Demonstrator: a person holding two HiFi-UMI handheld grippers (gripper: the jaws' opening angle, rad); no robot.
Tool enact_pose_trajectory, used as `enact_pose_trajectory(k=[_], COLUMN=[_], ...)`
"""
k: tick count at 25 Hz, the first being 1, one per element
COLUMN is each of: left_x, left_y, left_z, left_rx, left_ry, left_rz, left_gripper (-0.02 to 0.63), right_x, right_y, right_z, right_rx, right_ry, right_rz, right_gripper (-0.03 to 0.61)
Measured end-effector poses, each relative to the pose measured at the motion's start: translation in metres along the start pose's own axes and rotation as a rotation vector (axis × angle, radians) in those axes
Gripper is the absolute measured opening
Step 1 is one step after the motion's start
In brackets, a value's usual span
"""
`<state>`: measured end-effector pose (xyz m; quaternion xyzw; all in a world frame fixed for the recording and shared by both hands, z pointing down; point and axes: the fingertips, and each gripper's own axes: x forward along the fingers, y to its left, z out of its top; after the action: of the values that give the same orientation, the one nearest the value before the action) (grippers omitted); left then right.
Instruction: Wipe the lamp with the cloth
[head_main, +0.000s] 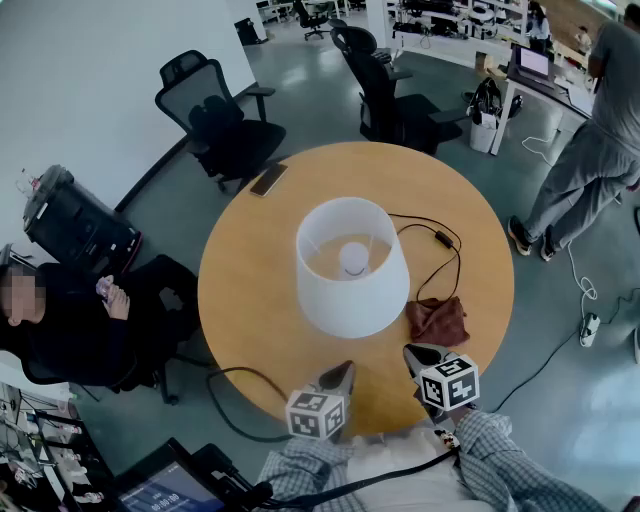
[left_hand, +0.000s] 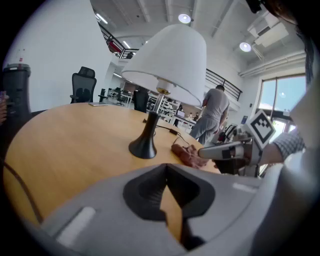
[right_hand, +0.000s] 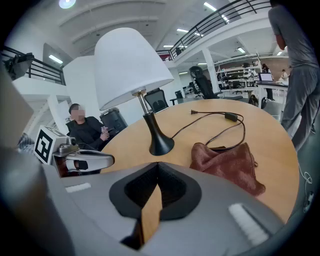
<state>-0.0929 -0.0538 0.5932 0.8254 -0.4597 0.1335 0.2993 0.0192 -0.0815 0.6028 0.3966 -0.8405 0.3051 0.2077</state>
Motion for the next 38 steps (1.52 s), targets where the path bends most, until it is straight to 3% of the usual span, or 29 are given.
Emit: enact_pose_trajectory(k=[30,38], left_x=[0.004,-0.018], left_y=[0.007,0.023], left_z=[0.006,0.038], left_rx=[0.007,0.059], left_ry=[0.004,-0.117], left_rz=[0.014,0.012], left_gripper=[0.005,0.005], right_x=[0.004,0.009], right_y=[-0.002,-0.004], right_z=[0.017,0.017], right_rx=[0.022,0.023], right_ry=[-0.041,-0.038], right_rz=[0.018,0.027], right_gripper=[0.003,0.003])
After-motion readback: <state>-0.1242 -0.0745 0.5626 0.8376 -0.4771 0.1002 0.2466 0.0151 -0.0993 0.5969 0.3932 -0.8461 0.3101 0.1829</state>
